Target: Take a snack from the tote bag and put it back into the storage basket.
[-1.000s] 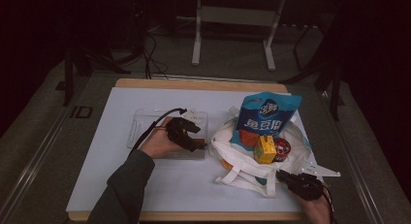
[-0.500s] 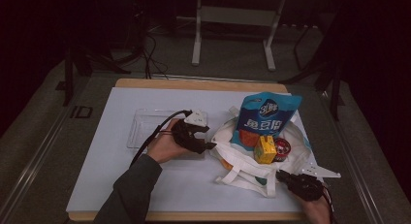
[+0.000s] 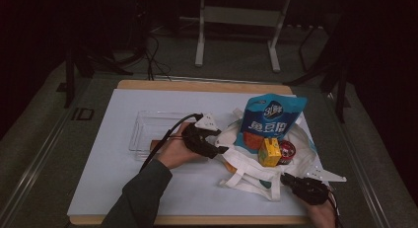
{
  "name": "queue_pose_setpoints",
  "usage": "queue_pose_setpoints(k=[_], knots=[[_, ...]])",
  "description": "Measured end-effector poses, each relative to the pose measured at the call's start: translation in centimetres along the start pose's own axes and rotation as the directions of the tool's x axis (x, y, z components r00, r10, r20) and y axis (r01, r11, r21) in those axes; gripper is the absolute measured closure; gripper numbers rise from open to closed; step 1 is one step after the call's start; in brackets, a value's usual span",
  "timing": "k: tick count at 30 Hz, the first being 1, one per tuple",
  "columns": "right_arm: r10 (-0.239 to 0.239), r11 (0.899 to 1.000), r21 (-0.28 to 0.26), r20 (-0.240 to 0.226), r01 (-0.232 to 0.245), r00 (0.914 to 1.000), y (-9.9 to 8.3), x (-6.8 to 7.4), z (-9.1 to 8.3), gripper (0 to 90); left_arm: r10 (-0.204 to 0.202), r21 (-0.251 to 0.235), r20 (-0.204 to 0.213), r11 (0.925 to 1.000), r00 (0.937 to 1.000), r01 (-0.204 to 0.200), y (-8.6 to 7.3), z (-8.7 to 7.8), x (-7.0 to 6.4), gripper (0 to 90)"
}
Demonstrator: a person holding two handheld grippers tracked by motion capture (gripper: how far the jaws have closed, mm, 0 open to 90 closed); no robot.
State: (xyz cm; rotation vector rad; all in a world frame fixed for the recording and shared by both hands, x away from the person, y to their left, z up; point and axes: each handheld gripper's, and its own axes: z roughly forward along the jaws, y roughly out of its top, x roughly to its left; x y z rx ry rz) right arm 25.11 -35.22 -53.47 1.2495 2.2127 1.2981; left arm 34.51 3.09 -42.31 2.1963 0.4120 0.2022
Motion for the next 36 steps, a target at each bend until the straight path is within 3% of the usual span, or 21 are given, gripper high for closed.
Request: queue_pose_setpoints(k=[4,12,36], knots=[[-0.003,1.000,-0.002,0.003,0.003,1.0000,0.0,0.1,0.0,80.6,0.027,0.002,-0.016,0.9996,0.9995,-0.027,0.7,0.5,-0.5,35.4],[-0.002,1.000,-0.003,0.001,0.002,1.0000,0.0,0.0,0.0,80.6,0.029,0.020,0.010,0.9994,0.9995,-0.029,1.6,2.0,-1.3,35.9],[0.000,1.000,-0.003,-0.001,0.000,1.0000,0.0,0.0,0.0,80.0,0.035,0.032,0.017,0.9988,0.9992,-0.036,3.6,5.1,-2.8,36.4]])
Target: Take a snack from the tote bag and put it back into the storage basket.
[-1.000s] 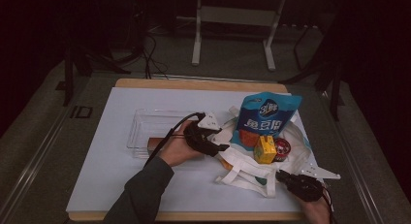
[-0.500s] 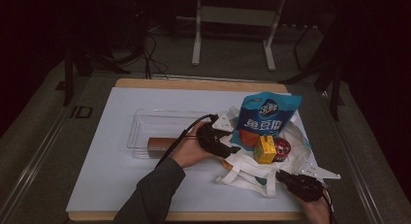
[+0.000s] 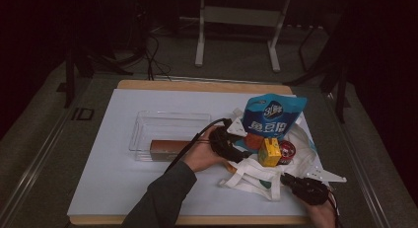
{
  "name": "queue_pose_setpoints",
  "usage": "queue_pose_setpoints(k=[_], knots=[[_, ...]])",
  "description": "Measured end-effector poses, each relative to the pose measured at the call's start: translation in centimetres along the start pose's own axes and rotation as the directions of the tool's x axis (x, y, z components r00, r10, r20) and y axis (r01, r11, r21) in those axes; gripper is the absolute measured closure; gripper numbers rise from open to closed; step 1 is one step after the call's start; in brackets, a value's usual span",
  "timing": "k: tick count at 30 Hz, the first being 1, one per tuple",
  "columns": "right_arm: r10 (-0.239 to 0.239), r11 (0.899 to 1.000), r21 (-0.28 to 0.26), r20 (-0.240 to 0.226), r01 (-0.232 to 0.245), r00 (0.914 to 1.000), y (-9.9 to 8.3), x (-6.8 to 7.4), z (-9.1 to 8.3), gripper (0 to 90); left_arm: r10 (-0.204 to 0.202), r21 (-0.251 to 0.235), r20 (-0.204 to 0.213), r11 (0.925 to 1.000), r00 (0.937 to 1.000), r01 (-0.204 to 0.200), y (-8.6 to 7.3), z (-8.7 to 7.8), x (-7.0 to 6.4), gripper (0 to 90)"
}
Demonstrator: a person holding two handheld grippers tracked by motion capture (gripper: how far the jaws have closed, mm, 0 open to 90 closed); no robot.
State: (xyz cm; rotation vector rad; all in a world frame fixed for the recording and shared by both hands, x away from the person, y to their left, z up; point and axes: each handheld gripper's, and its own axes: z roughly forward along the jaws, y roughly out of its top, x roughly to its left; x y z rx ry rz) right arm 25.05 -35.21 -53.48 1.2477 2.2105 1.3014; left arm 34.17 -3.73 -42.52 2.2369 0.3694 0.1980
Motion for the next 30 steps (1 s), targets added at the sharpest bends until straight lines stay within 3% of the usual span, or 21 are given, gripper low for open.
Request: queue_pose_setpoints(k=[30], knots=[[0.004,1.000,0.000,-0.005,-0.004,1.0000,0.0,0.0,0.0,78.9,0.004,0.026,0.019,0.9997,0.9998,-0.004,1.3,3.0,-0.6,36.8]])
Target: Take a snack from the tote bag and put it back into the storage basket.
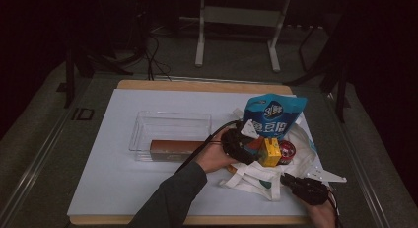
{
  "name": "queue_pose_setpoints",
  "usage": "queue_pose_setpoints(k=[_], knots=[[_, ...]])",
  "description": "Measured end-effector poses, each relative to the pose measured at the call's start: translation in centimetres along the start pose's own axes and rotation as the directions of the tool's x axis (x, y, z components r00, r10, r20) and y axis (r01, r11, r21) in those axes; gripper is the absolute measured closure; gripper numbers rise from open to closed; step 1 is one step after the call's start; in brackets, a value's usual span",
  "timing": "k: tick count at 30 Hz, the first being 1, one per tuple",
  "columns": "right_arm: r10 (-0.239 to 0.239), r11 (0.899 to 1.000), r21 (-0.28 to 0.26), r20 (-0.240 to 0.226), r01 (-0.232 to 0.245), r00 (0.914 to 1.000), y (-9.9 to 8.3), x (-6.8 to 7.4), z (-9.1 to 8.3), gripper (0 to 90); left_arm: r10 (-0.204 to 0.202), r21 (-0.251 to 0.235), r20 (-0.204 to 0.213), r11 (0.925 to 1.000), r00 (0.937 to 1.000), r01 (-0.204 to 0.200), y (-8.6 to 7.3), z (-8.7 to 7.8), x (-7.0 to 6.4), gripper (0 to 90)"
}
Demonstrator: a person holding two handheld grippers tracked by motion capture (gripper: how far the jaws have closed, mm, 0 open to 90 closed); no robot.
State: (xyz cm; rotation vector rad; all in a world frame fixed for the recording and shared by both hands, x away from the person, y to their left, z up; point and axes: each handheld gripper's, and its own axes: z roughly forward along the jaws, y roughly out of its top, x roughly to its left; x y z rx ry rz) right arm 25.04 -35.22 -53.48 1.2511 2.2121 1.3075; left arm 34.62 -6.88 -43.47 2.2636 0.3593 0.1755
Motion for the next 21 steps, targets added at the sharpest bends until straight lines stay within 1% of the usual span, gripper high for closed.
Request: queue_pose_setpoints(k=[2,7,12,17,19,21], knots=[[0.000,1.000,0.000,0.000,0.000,1.0000,0.0,0.0,0.0,79.0,0.000,0.003,-0.003,1.0000,1.0000,0.000,0.1,0.2,0.0,36.2],[0.000,1.000,0.000,-0.001,0.000,1.0000,0.0,0.0,0.0,78.9,-0.002,0.005,0.003,1.0000,1.0000,0.002,0.3,0.6,0.0,36.0],[0.000,1.000,0.000,-0.001,0.000,1.0000,0.0,0.0,0.0,79.0,-0.029,-0.006,0.019,0.9996,0.9994,0.029,0.6,1.1,0.1,34.0],[-0.001,1.000,0.000,-0.001,0.001,1.0000,0.0,0.0,0.0,78.9,-0.035,-0.011,0.020,0.9993,0.9992,0.035,0.8,1.4,0.2,31.1],[-0.001,1.000,0.000,-0.002,0.001,1.0000,0.0,0.0,0.0,78.9,-0.038,-0.006,0.035,0.9992,0.9987,0.039,0.9,1.5,0.2,30.6],[-0.001,1.000,0.000,-0.001,0.001,1.0000,0.0,0.0,0.0,78.9,-0.037,-0.004,0.035,0.9993,0.9987,0.037,1.0,1.7,0.2,29.5]])
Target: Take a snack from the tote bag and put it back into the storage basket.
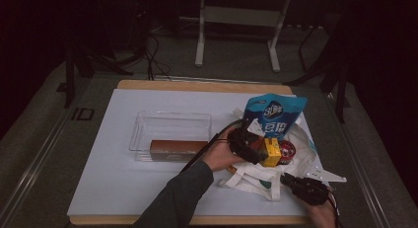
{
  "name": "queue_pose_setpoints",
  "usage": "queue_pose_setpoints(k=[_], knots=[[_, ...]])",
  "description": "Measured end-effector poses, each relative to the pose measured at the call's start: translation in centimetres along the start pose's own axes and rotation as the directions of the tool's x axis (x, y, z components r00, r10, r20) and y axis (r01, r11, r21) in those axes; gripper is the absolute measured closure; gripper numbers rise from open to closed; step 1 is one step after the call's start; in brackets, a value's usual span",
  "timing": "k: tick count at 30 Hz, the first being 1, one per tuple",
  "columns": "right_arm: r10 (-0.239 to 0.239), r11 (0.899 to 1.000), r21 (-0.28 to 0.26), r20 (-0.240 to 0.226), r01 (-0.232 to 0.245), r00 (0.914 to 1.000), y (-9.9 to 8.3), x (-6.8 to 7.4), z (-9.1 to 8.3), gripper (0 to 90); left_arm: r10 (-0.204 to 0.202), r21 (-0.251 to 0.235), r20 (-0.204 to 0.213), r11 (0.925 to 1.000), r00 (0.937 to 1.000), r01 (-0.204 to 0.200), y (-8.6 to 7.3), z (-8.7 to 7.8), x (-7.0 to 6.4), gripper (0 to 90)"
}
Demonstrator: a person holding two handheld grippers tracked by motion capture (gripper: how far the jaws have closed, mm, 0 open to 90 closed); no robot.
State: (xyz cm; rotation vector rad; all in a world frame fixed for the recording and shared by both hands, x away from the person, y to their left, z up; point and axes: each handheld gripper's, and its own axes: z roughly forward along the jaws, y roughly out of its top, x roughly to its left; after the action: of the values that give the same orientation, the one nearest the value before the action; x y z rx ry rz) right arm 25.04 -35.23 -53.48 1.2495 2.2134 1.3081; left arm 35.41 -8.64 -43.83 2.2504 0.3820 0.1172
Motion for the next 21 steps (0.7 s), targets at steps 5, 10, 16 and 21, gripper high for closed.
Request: queue_pose_setpoints(k=[5,10,16,21], knots=[[0.000,1.000,-0.001,0.000,0.000,1.0000,0.0,0.0,0.0,78.8,-0.001,0.005,0.012,1.0000,0.9999,0.001,0.2,0.5,0.1,27.4],[-0.001,1.000,-0.001,-0.001,0.001,1.0000,0.0,0.0,0.0,78.7,-0.004,0.001,0.023,1.0000,0.9997,0.004,0.4,0.9,0.3,26.8],[0.000,1.000,-0.001,-0.004,0.000,1.0000,0.0,0.0,0.0,78.4,-0.007,0.010,0.033,0.9999,0.9994,0.006,0.4,1.5,0.7,26.0],[0.001,1.000,-0.002,-0.006,-0.001,1.0000,0.0,0.0,0.0,78.0,-0.001,0.020,0.026,0.9998,0.9997,0.001,0.6,2.0,0.9,23.3]])
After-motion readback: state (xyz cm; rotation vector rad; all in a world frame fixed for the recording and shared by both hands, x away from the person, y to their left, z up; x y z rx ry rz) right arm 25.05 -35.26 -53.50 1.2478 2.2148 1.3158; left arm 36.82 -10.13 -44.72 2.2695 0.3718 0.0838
